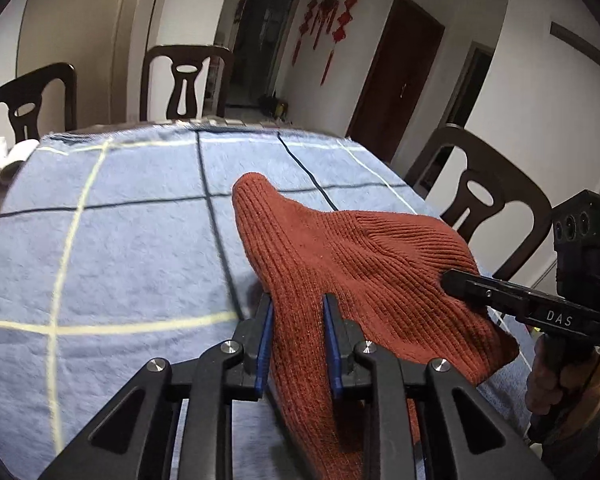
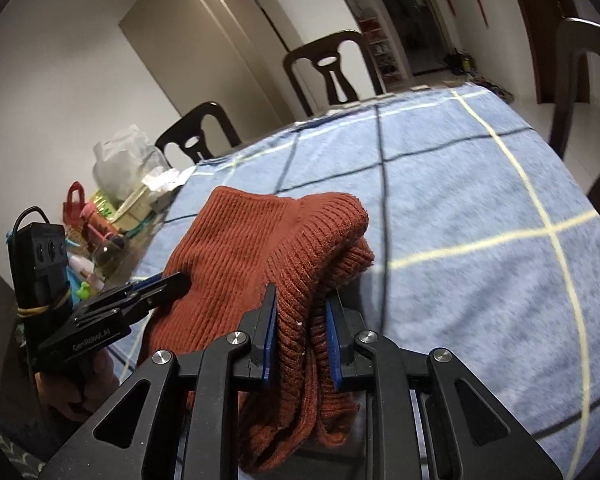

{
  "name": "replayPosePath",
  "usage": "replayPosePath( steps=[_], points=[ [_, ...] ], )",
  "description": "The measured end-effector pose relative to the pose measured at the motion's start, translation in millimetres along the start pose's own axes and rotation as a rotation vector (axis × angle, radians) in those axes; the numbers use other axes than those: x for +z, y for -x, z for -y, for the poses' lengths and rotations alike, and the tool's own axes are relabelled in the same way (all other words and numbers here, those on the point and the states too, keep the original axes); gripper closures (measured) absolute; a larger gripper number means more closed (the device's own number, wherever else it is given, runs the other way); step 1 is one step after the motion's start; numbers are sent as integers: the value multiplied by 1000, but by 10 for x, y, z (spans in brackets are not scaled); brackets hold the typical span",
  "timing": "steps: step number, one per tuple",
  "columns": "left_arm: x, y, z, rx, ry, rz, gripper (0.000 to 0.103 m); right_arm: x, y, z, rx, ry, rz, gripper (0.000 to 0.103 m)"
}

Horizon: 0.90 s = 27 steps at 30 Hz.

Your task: Fold small clothes

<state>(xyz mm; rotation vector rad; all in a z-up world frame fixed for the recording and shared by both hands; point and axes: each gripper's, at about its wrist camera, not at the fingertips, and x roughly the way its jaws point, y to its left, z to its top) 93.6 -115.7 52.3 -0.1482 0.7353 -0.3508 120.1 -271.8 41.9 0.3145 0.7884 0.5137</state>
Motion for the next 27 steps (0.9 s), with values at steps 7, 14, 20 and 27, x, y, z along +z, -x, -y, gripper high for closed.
replayPosePath(
  steps=[7,14,20,27],
  points=[
    [45,226,-546,70,31,35,78,129,-558,-390,92,43,-55,82],
    [79,339,-1090,141,78,48,78,202,-1063,-695,154,72,-104,82],
    [-45,78,-1504,194,133,-15,79,119,-1431,-499,142,-10,-191,77],
    [-80,265,-1540,182,153,9,77,195,-1037,-675,53,93,-112,74]
  ],
)
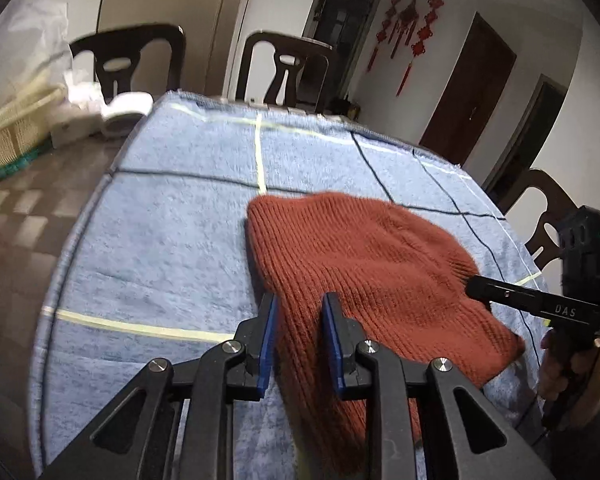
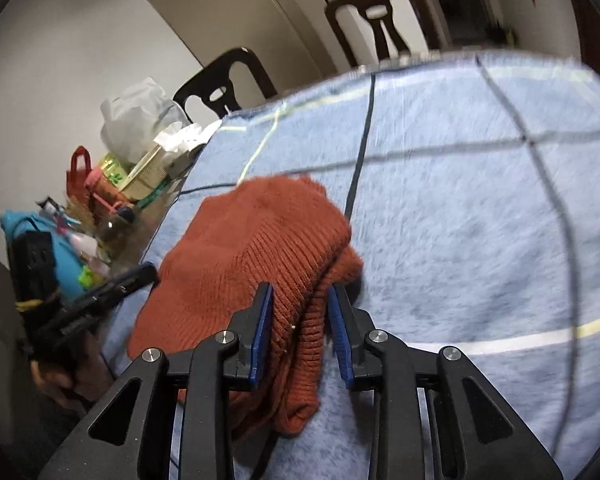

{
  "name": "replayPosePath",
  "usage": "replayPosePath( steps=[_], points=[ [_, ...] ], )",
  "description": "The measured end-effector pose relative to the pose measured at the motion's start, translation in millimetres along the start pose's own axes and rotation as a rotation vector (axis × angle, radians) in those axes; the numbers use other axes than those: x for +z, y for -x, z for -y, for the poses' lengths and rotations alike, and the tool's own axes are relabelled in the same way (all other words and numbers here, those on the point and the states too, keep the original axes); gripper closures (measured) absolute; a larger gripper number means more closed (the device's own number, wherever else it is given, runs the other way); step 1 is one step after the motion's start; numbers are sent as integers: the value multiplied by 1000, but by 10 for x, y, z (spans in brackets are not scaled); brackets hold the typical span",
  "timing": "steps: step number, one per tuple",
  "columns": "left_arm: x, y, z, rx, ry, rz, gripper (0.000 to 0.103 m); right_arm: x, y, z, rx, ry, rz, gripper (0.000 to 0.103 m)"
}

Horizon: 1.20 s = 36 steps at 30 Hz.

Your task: Fold small clothes

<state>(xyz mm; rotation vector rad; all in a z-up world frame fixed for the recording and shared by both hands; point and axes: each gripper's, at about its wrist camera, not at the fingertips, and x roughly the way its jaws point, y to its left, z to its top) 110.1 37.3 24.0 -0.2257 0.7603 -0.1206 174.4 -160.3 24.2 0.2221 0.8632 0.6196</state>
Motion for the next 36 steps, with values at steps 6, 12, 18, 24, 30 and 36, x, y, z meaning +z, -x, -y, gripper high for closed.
replayPosePath(
  steps=[6,12,18,24,30,36],
  points=[
    [61,105,124,-37,-31,38,77,159,-218,-160,-15,98,-20,74],
    [-31,-154,201,-24,-81,-22,77,113,-362,-31,-76,100,-66,76],
    [-209,244,224,-35,-95,24,77,-198,111,-381,-66,222,-26,82],
    [-475,285,217,-24,-72,-5,77,-508,-47,-399,-112,264,-107,91],
    [-490,125,177,13,-47,-42,76,-489,-41,-377,-109,240,-90,91],
    [-527,268,191,38,-45,-26,76,-617,169,-470,-151,252,-65,86]
  ],
)
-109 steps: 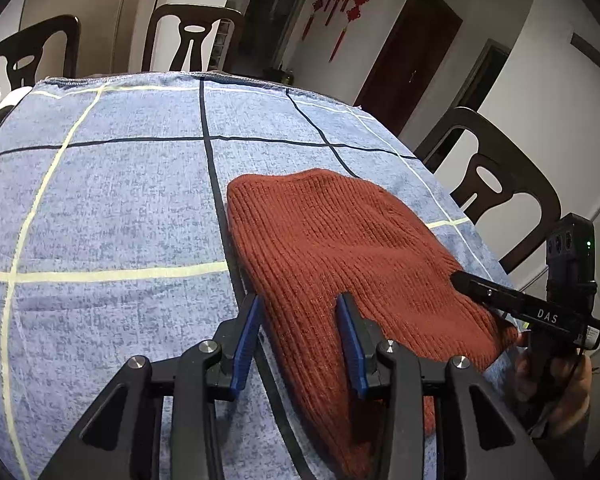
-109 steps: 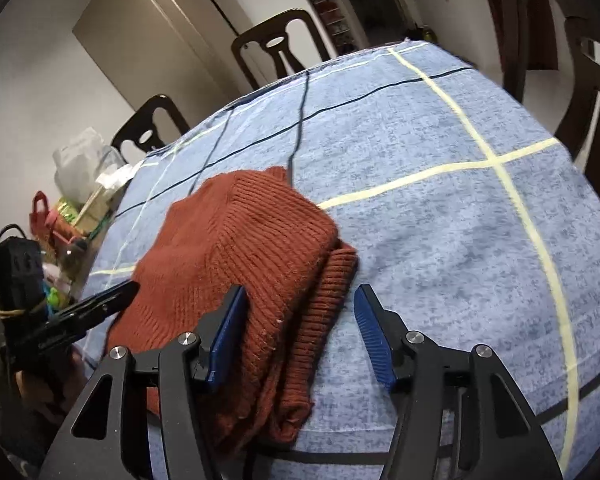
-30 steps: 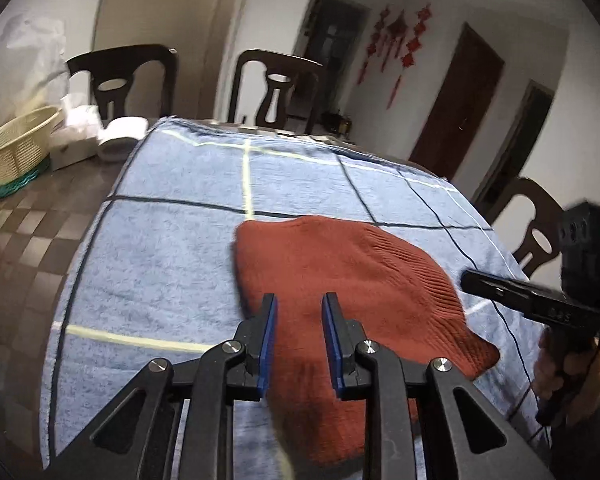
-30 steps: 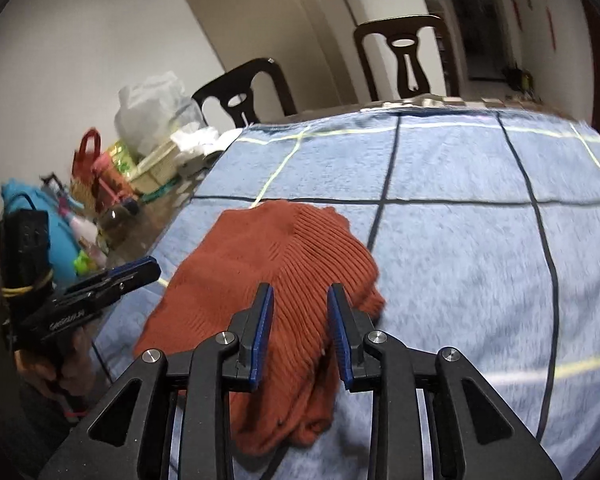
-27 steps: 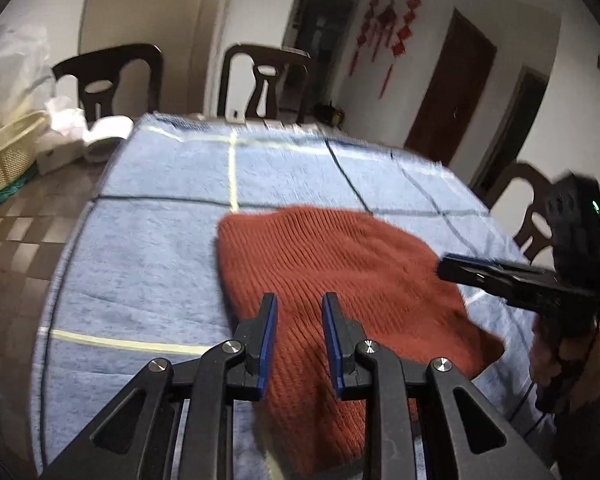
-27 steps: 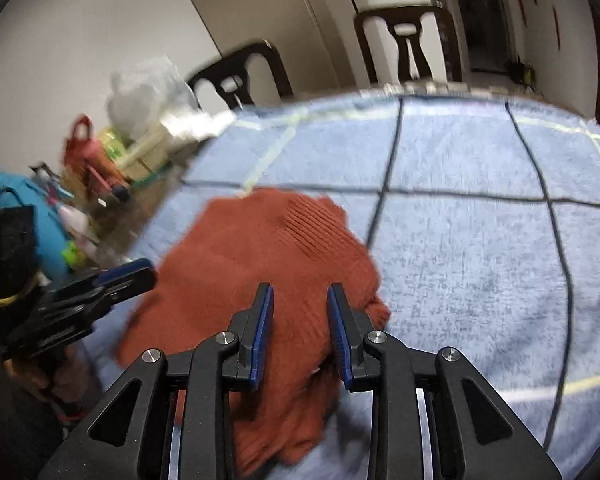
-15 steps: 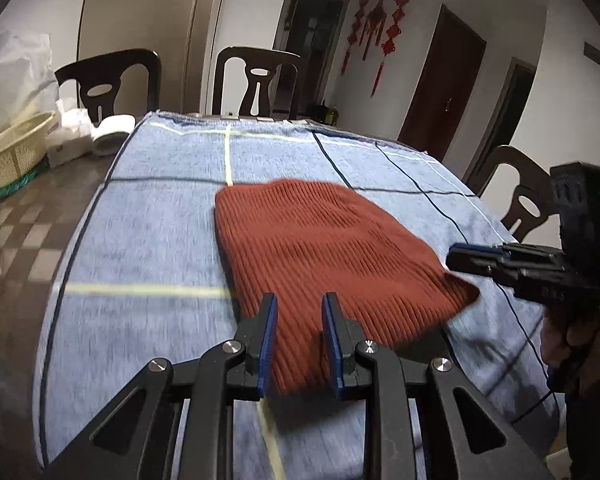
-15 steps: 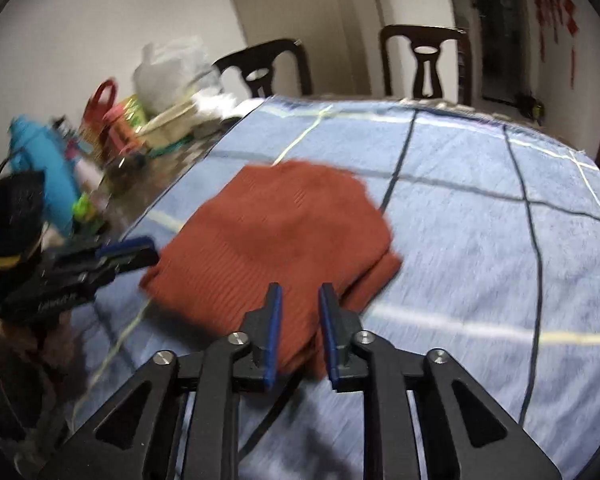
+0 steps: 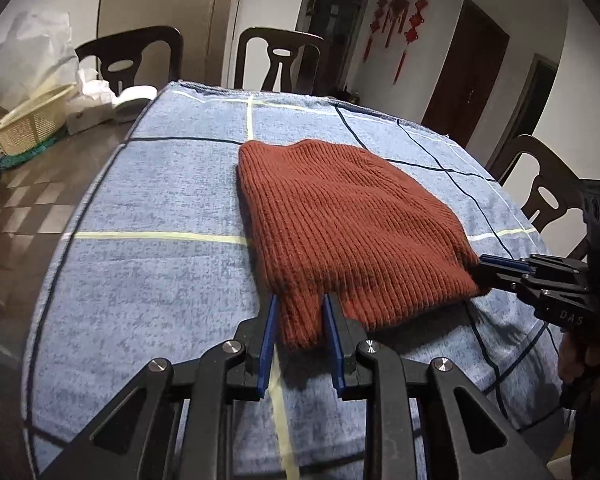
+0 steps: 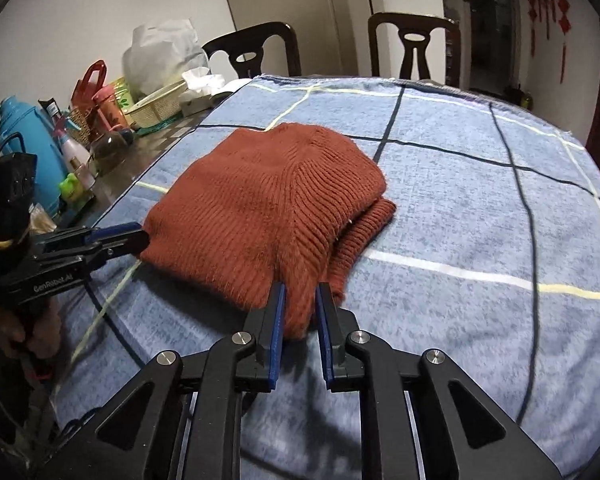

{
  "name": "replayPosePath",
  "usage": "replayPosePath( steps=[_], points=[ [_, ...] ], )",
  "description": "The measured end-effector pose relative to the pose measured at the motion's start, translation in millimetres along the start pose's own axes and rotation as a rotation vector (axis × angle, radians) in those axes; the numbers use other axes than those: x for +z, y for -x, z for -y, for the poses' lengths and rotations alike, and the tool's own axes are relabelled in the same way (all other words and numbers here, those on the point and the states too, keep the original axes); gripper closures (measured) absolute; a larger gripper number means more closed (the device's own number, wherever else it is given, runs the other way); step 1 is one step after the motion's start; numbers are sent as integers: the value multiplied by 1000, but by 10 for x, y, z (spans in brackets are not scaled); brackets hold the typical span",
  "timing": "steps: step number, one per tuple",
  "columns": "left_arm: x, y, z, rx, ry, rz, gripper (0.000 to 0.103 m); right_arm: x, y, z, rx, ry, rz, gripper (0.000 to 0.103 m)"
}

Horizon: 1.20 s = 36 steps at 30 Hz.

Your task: Fold small clothes

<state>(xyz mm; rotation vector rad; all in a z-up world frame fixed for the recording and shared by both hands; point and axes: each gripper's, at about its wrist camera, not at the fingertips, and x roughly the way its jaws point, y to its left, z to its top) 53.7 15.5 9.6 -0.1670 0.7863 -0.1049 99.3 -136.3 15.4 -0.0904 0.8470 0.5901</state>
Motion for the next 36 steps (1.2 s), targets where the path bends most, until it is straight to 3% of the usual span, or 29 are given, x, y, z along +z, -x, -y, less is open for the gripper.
replayPosePath(
  steps=[4,9,16,23,36],
  points=[
    [-92,114,40,23,-11,5,76,-102,77,-76,-36,28,-2,78],
    [-185,136,52,88,-30,1,66,-239,62,-91,-90,49,-17,78],
    [-307,14,52,118,-56,-51,63,-374,-39,-61,-137,73,-62,78],
    [-339,-13,117,124,-75,-52,54,-387,-41,-61,-135,76,-54,77],
    [-348,-14,129,131,-72,-51,53,-385,-40,-69,-139,80,-54,77]
  ],
)
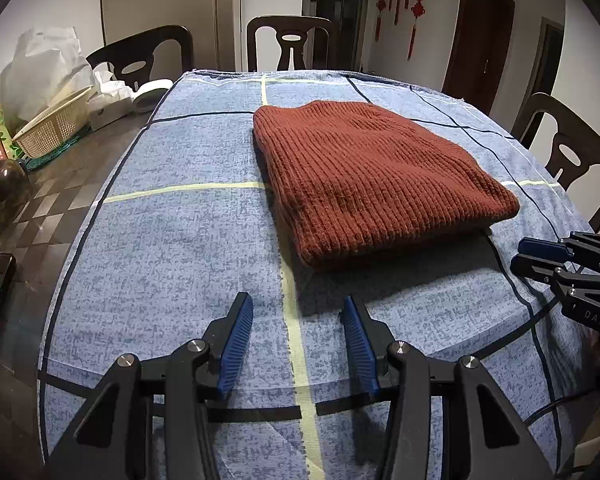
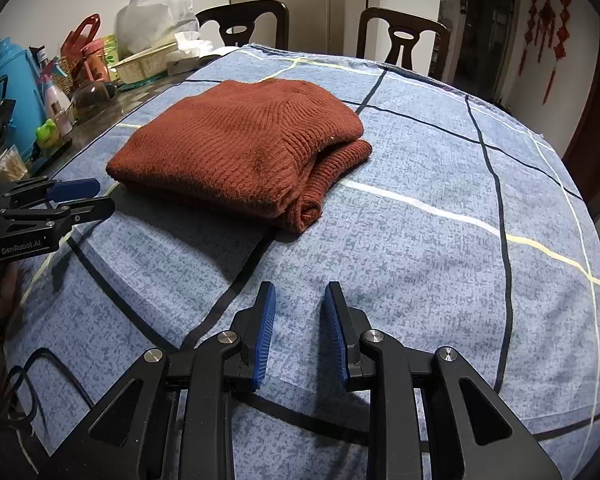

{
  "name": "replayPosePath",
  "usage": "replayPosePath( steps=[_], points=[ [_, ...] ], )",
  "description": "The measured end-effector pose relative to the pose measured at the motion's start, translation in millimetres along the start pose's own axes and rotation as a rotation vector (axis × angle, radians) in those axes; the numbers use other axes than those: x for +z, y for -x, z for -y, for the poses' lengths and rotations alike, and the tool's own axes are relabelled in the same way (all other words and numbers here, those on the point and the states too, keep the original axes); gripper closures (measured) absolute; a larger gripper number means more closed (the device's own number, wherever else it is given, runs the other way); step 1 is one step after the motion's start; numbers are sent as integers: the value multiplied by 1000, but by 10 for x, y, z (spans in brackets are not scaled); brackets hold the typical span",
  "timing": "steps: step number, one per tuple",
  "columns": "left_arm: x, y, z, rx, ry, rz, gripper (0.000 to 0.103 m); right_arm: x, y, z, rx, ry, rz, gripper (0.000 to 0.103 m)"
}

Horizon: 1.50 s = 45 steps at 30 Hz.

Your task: Fold small clothes

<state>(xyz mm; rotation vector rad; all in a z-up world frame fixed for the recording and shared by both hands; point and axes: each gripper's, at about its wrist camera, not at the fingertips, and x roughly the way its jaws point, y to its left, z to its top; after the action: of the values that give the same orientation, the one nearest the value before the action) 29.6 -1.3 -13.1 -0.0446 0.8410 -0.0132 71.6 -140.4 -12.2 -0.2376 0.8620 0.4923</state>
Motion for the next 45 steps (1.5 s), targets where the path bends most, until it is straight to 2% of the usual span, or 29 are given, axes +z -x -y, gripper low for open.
replayPosePath(
  steps=[45],
  points=[
    [-2,-19,51,38,-7,-7,52,2,3,13,8,-5,0,77]
  ],
)
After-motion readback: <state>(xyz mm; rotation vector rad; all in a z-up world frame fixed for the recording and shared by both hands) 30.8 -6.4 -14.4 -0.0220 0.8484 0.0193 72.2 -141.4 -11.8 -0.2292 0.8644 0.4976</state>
